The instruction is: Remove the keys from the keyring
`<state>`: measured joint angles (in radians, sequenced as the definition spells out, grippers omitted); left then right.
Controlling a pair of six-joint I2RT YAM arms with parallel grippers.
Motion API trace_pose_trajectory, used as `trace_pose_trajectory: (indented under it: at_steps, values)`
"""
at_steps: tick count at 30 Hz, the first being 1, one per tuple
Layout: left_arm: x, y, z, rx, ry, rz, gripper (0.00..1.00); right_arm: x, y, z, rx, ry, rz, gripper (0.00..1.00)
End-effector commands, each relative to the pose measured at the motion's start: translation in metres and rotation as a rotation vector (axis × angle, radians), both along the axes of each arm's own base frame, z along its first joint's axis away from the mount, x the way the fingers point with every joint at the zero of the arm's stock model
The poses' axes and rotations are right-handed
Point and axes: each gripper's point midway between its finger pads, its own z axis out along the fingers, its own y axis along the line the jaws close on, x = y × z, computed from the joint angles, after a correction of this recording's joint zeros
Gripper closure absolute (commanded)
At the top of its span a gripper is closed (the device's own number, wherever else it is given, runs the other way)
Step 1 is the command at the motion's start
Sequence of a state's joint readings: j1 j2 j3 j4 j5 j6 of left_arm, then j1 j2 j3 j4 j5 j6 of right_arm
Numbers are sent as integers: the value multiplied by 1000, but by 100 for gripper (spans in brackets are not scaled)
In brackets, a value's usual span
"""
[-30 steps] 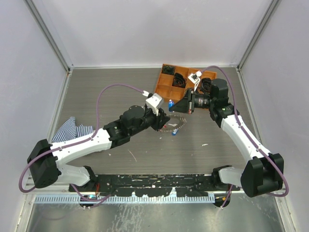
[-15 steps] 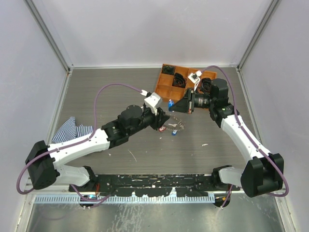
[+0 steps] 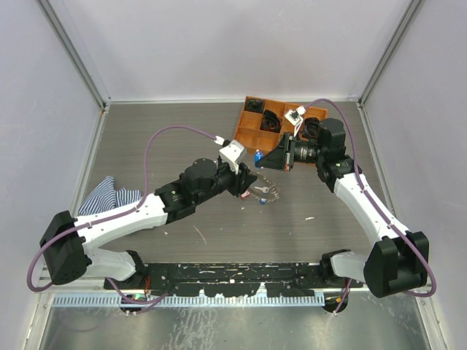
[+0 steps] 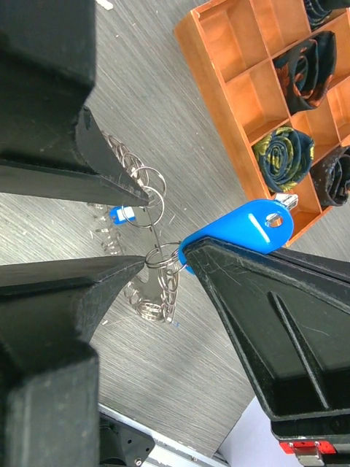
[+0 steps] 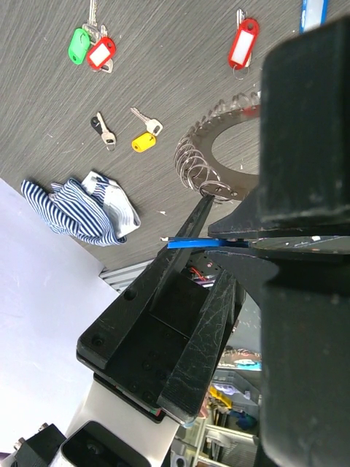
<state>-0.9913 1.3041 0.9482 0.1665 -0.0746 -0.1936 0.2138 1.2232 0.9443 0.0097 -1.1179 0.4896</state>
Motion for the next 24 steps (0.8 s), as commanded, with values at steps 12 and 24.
trace_pose_trajectory:
  at_steps: [12,24]
  values:
    - [-17,2,60,-145,-107,-66,64,0,1,28,34,-106,3,99]
    - [-2,-14,38,-85,-57,52,64,0,2,28,34,-105,2,99]
